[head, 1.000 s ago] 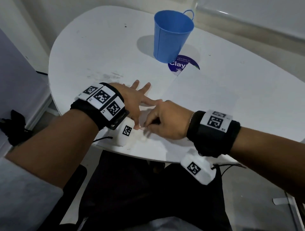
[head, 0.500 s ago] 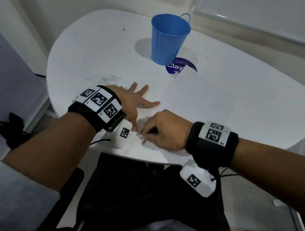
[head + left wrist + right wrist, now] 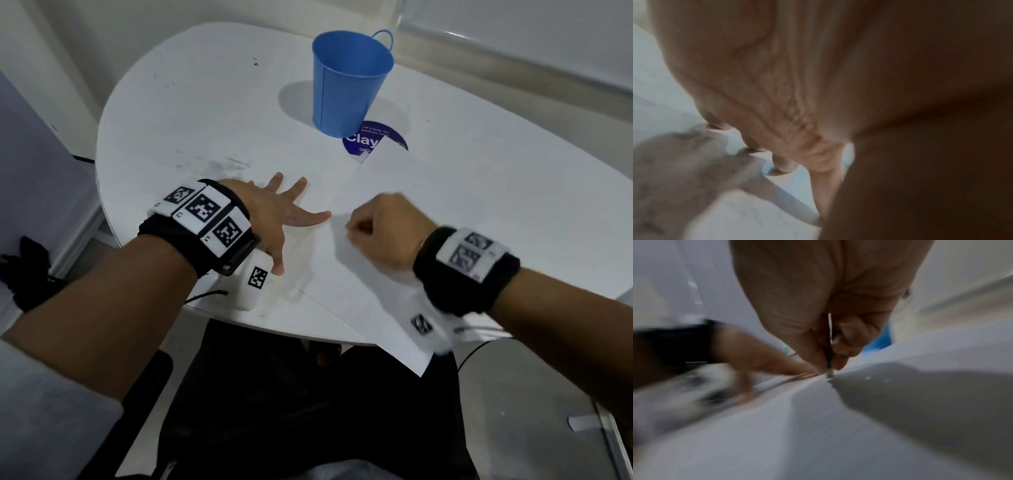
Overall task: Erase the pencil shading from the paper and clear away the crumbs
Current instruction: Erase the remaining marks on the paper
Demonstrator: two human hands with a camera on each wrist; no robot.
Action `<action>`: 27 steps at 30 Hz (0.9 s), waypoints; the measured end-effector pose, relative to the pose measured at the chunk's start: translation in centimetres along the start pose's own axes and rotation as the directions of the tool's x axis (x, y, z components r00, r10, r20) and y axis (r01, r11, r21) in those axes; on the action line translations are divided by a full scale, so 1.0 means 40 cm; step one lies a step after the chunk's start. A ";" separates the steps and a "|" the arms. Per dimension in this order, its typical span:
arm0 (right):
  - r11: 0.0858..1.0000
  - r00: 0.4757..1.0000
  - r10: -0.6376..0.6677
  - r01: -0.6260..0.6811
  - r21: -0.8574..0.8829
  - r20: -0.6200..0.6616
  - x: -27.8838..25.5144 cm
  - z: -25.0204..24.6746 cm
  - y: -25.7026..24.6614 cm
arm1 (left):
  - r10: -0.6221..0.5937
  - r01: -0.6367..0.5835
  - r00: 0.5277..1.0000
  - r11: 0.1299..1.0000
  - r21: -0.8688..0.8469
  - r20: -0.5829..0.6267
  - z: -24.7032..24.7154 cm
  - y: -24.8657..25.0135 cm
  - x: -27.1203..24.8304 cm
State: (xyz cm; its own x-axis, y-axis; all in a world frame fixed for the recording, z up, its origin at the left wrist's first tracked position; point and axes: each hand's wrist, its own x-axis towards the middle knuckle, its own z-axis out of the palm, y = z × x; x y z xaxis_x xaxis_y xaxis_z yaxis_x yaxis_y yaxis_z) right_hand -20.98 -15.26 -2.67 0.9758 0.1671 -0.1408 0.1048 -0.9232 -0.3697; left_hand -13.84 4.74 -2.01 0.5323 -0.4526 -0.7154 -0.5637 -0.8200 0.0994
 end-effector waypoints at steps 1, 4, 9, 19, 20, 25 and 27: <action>0.994 0.988 -0.108 0.109 -0.006 0.111 -0.035 0.020 -0.032 | -0.001 0.001 1.000 1.000 0.000 0.001 0.000 -0.001 0.000; 0.985 0.942 -0.162 0.138 0.101 0.295 -0.072 0.017 -0.039 | -0.001 0.001 1.000 1.000 -0.010 0.004 -0.002 -0.002 -0.001; 1.000 0.998 0.029 -0.028 0.008 -0.063 -0.025 -0.005 0.033 | 0.006 -0.006 1.000 1.000 -0.020 0.003 -0.001 -0.001 -0.002; 1.000 0.997 -0.030 0.030 -0.002 0.072 -0.052 -0.004 0.021 | 0.003 -0.003 1.000 0.998 -0.061 -0.005 -0.001 -0.005 -0.004; 0.994 0.983 -0.105 0.104 0.017 0.148 -0.071 0.011 -0.009 | 0.005 -0.005 1.000 0.995 -0.095 0.000 -0.002 -0.007 -0.005; 0.995 0.995 -0.008 -0.002 0.100 0.099 -0.039 0.007 0.003 | -0.026 0.018 0.988 0.999 -0.051 -0.155 0.002 0.017 0.000; 0.996 0.991 -0.040 0.028 0.086 0.132 -0.038 0.005 0.007 | 0.034 -0.033 0.974 0.999 0.006 -0.224 0.013 0.034 0.003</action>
State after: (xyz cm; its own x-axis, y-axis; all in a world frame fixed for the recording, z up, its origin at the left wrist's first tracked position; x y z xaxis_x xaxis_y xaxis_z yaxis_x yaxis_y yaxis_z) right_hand -22.45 -15.70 -2.73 0.9372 0.2478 -0.2456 0.1156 -0.8848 -0.4515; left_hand -14.87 3.75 -2.31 0.6407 -0.5468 -0.5389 -0.5848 -0.8024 0.1188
